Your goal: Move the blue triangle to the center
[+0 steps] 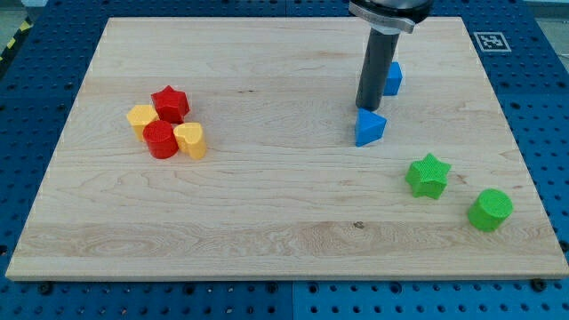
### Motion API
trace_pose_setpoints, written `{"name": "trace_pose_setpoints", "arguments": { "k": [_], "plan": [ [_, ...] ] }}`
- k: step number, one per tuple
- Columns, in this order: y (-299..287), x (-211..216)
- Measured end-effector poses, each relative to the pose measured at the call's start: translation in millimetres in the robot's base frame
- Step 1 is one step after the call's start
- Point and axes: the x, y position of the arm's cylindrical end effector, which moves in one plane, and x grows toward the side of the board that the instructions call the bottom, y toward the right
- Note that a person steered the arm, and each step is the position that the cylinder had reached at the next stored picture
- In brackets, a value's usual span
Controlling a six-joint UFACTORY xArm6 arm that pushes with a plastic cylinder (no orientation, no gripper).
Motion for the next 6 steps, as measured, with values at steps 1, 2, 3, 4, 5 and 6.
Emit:
{"name": "trace_pose_setpoints", "arguments": {
  "k": [1,2,3,4,5,6],
  "plan": [
    [0.0,5.6],
    [-0.6,20.7],
    [-0.6,30.7],
    [-0.6,37.9],
    [-0.6,45.2],
    [-0.6,46.8]
  ]
}}
